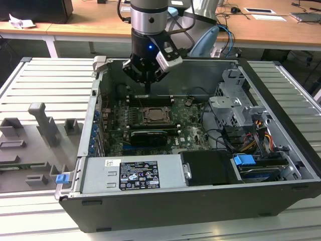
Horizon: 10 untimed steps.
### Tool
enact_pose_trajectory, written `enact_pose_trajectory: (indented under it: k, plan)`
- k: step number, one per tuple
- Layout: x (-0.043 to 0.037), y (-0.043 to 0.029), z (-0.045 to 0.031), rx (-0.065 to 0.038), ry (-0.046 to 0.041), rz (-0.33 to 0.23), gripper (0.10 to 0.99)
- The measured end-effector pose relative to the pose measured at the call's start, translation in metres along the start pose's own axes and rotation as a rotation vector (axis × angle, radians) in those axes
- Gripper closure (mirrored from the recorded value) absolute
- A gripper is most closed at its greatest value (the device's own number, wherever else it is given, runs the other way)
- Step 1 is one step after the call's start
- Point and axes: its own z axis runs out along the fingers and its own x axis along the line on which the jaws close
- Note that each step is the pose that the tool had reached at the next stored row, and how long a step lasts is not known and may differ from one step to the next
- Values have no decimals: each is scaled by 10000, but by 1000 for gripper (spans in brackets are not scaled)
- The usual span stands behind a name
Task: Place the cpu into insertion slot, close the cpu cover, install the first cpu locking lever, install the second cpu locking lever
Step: 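Install the first cpu locking lever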
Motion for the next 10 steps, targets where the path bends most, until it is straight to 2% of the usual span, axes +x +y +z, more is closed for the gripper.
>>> enact_pose_trajectory:
  k: [6,10]
  plan:
    - [89,4,46,0,-4,0,980]
    - [133,4,122,0,-7,1,980]
